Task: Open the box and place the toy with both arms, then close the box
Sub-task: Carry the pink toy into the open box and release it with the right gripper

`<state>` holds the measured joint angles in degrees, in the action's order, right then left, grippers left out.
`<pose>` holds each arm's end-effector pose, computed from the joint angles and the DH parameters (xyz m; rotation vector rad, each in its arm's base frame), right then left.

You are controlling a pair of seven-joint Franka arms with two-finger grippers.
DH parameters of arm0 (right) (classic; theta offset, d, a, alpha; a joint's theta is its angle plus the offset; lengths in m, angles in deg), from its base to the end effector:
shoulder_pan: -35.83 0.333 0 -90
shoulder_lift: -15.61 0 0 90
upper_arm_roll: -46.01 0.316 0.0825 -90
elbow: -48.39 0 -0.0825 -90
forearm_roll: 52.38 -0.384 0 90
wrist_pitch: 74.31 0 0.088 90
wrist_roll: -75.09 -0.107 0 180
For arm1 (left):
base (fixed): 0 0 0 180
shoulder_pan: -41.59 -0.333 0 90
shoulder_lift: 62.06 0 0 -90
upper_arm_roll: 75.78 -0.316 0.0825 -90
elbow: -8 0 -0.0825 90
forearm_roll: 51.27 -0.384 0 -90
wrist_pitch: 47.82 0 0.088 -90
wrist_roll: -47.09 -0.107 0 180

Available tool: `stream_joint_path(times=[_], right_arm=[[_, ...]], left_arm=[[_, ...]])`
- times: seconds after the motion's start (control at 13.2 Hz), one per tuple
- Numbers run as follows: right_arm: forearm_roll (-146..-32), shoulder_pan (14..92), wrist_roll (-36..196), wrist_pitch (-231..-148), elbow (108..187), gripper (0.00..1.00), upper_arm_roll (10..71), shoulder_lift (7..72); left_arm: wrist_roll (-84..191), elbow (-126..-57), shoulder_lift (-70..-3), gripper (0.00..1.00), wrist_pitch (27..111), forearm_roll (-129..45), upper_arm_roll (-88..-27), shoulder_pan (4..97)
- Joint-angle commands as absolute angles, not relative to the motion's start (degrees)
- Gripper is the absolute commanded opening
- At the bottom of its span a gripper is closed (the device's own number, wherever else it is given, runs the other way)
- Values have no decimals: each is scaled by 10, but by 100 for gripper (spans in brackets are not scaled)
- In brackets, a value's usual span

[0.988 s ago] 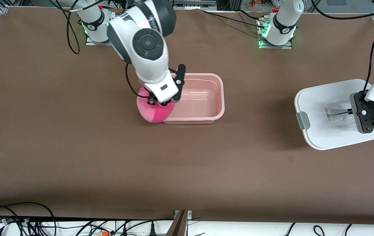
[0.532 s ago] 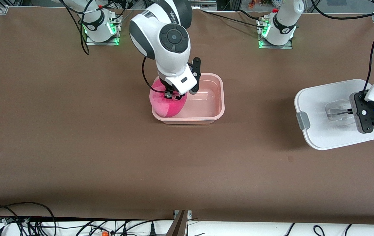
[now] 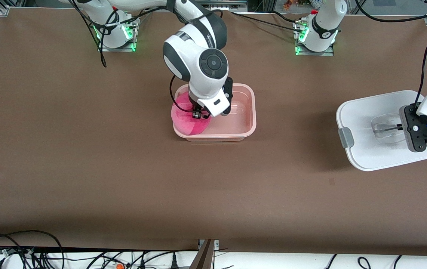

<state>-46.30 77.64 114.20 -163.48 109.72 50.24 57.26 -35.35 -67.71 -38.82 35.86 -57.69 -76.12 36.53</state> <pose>0.5223 0.5020 0.3845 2.2485 2.0627 -0.3616 0.6454 0.0734 0.4869 2.3539 -1.8790 -0.4115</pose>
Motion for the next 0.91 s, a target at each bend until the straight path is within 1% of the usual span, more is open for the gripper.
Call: stream_joint_path(times=[0.0, 0.23, 0.3, 0.38, 0.61, 0.84], right_arm=[[-427, 798, 1113, -1640, 1091, 0, 495, 599], [-409, 817, 1076, -1665, 1091, 0, 495, 624], [-407, 819, 1072, -1675, 1091, 22, 495, 629], [-408, 819, 1071, -1687, 1091, 99, 495, 632], [-409, 822, 1026, -1707, 1090, 100, 496, 632], [-413, 840, 924, -1772, 1089, 100, 496, 632]], left_arm=[[-364, -664, -385, 0, 350, -587, -758, 362], [-365, -664, -385, 0, 350, -587, -758, 362], [-366, -664, -385, 0, 350, -587, -758, 362], [-366, -664, -385, 0, 350, -587, -758, 362], [-366, -664, -385, 0, 350, -587, -758, 362], [-366, -664, -385, 0, 350, -587, -758, 362]])
